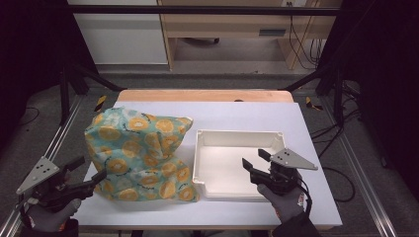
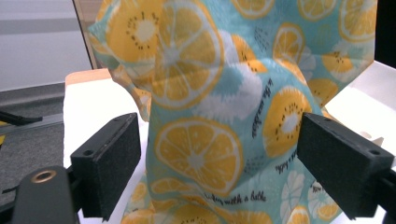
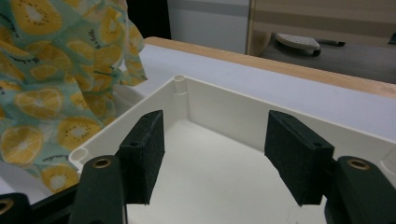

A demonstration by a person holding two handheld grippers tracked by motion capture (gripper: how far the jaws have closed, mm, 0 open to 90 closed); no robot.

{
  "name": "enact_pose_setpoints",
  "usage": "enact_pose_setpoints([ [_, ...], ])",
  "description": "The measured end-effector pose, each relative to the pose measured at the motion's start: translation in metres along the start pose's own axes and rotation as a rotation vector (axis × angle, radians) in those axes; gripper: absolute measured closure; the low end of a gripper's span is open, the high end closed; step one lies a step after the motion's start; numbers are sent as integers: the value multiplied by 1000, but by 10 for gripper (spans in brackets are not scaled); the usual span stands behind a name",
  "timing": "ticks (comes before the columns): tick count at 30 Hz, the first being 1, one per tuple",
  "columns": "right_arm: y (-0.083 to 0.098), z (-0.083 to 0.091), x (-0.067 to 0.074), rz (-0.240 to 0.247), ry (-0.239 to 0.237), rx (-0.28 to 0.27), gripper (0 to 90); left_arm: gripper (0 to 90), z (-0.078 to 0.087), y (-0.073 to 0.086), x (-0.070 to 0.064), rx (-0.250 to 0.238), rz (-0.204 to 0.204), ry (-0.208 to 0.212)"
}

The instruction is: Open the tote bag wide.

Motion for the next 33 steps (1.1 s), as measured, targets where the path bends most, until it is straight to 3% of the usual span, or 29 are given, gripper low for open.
enact_pose_setpoints([
  [20, -17, -28, 44, 33, -94, -27, 407, 190, -11, -22, 1, -21, 2, -10],
  [33, -27, -47, 77, 37, -172, -40, 435, 294, -20, -24, 1, -6, -11, -34],
])
Point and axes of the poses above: each handheld gripper's, and its own axes: z roughly backward along the jaws, y roughly out of its underside, x roughly to its left, the point moved 7 cm from there along -z, roughly forward along the jaws, and after that the axes turned 9 degrees about -x, right-handed, at the moved point
